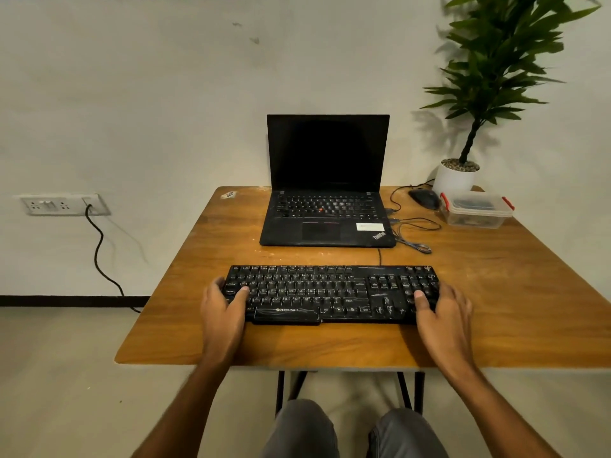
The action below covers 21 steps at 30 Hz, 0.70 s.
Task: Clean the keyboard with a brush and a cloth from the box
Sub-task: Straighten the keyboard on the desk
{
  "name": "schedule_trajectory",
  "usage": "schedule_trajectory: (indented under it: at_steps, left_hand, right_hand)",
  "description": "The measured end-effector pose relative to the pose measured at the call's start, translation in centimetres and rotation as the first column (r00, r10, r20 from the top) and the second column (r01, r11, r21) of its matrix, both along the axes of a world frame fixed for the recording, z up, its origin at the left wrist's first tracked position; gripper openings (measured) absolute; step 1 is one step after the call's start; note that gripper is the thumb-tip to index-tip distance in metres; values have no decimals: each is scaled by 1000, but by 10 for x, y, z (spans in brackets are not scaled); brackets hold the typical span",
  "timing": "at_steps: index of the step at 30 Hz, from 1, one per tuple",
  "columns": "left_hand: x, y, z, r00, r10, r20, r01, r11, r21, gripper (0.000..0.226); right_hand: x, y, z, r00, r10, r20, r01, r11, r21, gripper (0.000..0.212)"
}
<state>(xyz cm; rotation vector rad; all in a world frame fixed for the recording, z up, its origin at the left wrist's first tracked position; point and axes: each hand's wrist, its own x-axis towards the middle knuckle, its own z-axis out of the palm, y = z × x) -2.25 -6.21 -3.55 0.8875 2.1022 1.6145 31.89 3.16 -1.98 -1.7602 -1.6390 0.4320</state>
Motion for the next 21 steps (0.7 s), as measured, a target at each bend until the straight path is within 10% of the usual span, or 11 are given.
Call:
schedule_trajectory:
  at_steps: [21]
  left_hand:
    - [14, -31, 0, 991, 3, -131, -13, 997, -74, 66]
  right_hand:
    - [6, -33, -7, 1000, 26, 0, -26, 1000, 5, 58]
